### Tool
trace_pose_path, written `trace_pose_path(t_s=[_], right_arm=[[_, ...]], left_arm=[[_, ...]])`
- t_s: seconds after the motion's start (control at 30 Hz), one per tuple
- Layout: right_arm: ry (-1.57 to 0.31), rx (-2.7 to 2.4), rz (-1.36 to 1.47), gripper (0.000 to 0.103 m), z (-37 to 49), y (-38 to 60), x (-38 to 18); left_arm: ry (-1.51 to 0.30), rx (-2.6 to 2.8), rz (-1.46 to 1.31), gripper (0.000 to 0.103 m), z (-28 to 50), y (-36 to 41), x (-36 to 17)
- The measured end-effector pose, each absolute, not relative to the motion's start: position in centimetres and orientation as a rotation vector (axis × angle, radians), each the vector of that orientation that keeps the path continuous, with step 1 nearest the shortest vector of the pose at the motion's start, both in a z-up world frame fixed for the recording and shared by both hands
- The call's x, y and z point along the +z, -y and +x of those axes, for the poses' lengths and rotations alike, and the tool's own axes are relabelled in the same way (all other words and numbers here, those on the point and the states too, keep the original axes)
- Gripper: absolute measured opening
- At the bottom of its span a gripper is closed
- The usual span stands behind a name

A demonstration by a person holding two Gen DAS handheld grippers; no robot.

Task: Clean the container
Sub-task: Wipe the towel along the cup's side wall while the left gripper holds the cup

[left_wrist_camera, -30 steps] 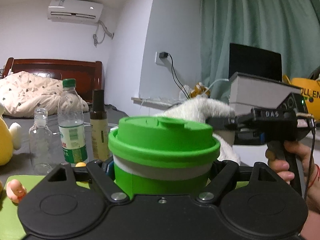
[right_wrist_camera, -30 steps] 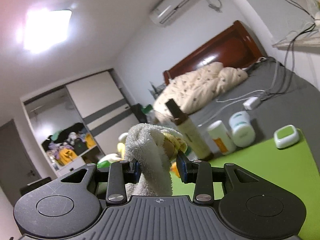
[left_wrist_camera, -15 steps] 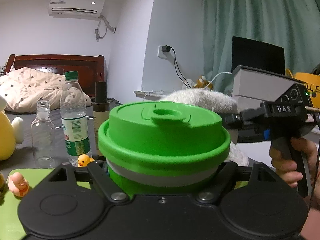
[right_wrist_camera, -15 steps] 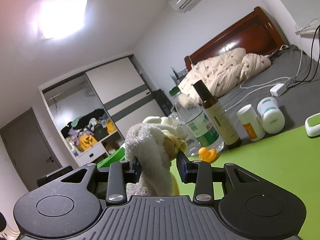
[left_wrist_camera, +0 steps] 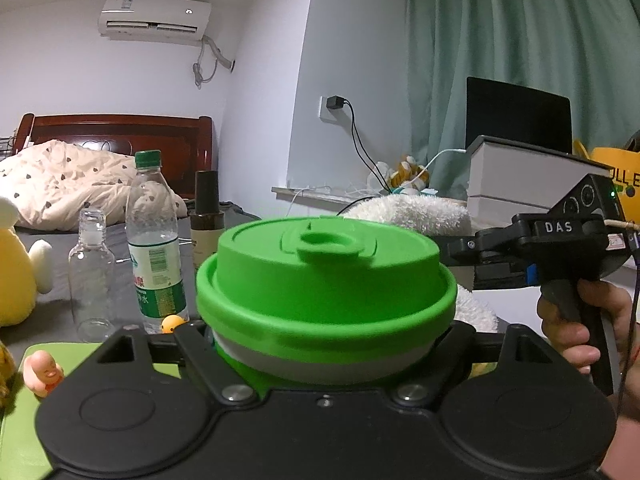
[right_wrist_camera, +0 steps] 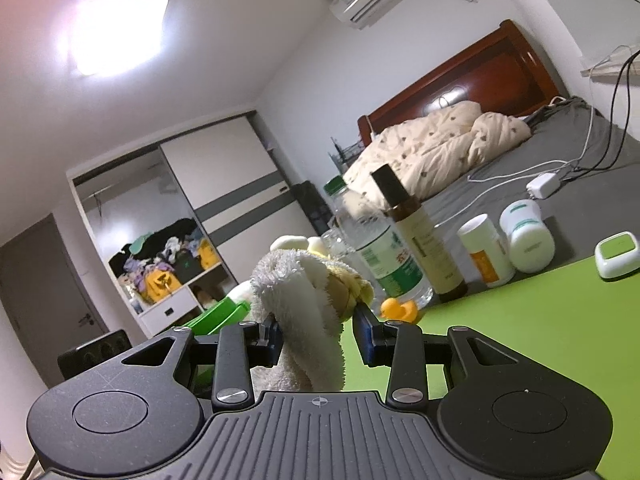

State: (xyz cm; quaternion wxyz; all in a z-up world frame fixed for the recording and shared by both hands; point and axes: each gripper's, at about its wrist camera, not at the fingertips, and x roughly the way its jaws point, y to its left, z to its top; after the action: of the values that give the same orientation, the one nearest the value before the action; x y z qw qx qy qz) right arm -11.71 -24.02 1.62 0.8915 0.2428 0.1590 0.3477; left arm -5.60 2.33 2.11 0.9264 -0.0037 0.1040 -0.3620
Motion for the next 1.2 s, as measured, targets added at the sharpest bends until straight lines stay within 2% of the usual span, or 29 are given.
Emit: trace_pose_path(t_s=[0.17, 0.3, 0.53, 0.9, 1.13, 1.2], right_arm=[[-0.336, 0.702, 0.507, 0.037, -11.5, 24.5, 1.6], [-0.339, 0.694, 0.491, 0.037, -11.4, 24.5, 1.4], [-0.353, 0.681, 0.488, 0.037, -11.4, 24.7, 1.6], [-0.364, 0.684, 0.474, 0.037, -12.4, 25.3, 1.7], [-0.351, 0.722, 0.447, 0.037, -13.0, 24.9, 1.9], [-0.352, 0.74, 0.437, 0.037, -13.1, 24.6, 2.0]], left_arm=[[-0.204, -0.729, -0.025, 0.081, -5.7, -2.7, 2.3], [-0.183, -0.718, -0.045, 0.092, -6.0, -3.1, 2.7], [-0.16, -0.688, -0.065, 0.094, -6.6, -3.8, 3.1], [-0.156, -0.702, -0.064, 0.093, -7.9, -4.3, 3.0], [-0.167, -0.716, -0.085, 0.082, -7.8, -5.0, 3.1], [-0.169, -0.72, -0.087, 0.082, -7.7, -5.1, 3.1]])
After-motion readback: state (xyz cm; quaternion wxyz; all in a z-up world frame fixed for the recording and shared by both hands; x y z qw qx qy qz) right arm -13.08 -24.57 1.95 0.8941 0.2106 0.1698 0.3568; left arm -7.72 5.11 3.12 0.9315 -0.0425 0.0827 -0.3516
